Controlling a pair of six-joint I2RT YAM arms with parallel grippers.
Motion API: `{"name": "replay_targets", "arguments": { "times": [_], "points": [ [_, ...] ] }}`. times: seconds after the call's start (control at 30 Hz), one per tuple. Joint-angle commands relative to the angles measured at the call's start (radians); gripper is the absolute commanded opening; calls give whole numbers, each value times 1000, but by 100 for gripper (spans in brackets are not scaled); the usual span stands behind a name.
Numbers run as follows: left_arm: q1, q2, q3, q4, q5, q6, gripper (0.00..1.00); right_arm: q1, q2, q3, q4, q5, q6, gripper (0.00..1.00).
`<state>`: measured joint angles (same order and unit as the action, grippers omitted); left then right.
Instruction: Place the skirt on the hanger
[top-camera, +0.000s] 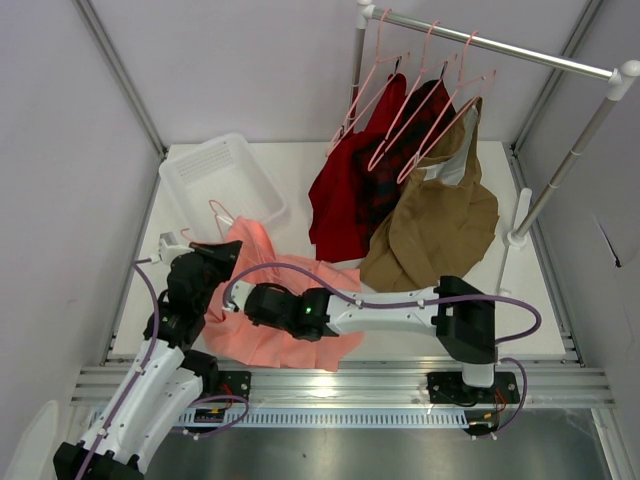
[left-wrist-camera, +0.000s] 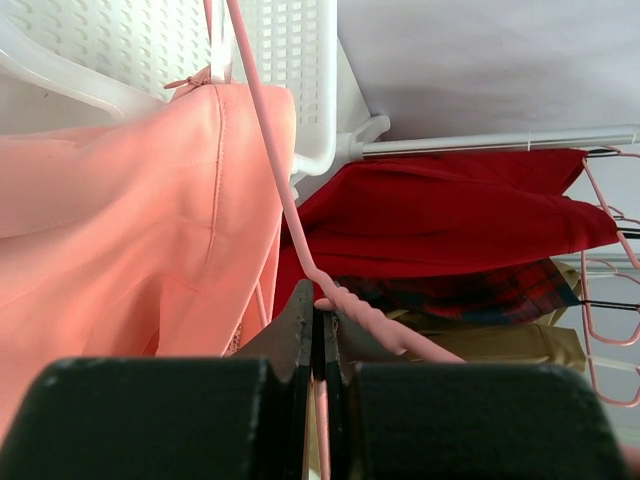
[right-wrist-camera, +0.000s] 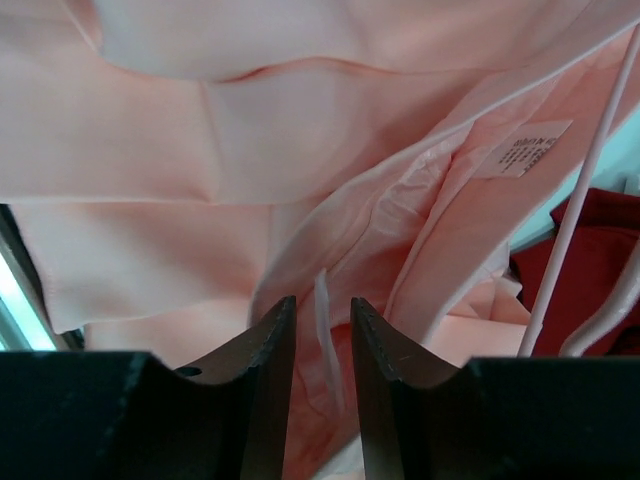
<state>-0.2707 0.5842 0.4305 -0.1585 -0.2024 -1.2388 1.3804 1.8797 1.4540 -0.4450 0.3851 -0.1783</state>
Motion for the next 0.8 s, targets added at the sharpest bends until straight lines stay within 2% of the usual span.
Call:
{"name": "replay_targets", "arguments": {
  "times": [0.0,0.37,0.53,0.67,0.7,0.73,0.77],
  "points": [
    [18,8,-21,-4,17,-1,0,-1,44,66,-66,43,-27,35],
    [34,19,-33,13,31,-1,0,-4,101,105,-107,101,-56,46],
    [45,22,-36,19,40,1,0,-4,111,111,-116,132,-59,33],
    [51,22,-38,23,41,1,0,-6,116,109,-112,141,-64,37],
    [53,22,-44,24,43,2,0,-6,118,109,-112,147,-66,34],
    [54,23,-44,24,44,2,0,-6,119,109,-110,150,-64,22],
    [56,23,-45,24,46,2,0,-7,118,109,-110,155,-63,15]
  ]
}}
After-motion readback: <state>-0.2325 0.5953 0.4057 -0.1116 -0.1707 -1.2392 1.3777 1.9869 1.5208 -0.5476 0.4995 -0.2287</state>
